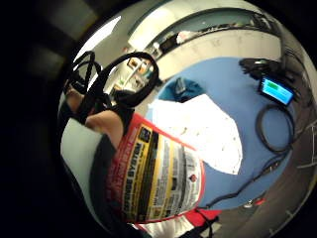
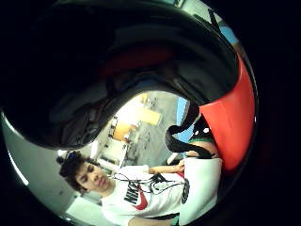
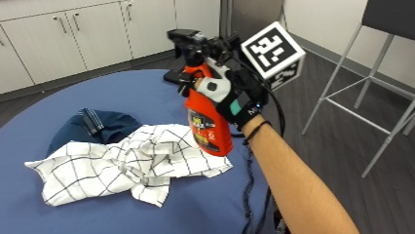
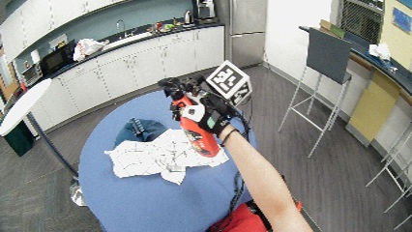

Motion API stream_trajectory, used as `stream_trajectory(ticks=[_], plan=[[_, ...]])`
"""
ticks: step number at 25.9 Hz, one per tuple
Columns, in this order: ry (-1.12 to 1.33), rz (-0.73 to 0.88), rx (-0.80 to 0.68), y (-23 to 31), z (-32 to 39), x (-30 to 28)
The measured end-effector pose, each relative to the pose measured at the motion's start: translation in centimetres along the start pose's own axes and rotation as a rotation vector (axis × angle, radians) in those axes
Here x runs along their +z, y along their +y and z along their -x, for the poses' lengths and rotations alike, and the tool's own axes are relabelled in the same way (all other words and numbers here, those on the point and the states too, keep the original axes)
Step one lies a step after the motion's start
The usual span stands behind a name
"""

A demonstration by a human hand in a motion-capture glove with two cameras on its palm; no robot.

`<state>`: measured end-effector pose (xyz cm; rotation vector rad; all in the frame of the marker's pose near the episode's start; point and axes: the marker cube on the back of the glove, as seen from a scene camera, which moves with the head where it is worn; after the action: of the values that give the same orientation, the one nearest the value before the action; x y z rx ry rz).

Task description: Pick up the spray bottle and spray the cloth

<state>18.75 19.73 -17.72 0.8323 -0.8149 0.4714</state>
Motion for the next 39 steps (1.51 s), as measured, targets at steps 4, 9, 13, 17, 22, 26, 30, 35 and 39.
stream_trajectory(ticks=[4,9,13,17,22,26,30,35,39], plan=[[0.009,-0.219,-0.03,2.0,-2.9,-3.6],[0.036,-0.34,0.007,3.4,-6.6,-4.1],[0.026,-0.341,0.049,3.6,-8.8,-3.1],[0.041,-0.36,0.055,3.7,-10.4,-2.4],[0.029,-0.42,0.063,4.4,-11.8,-2.8],[0.017,-0.438,0.063,4.8,-11.8,-3.1],[0.034,-0.431,0.061,4.9,-11.9,-3.0],[0.021,-0.419,0.028,5.7,-10.9,-3.0],[0.003,-0.353,-0.034,6.4,-7.4,-1.9]])
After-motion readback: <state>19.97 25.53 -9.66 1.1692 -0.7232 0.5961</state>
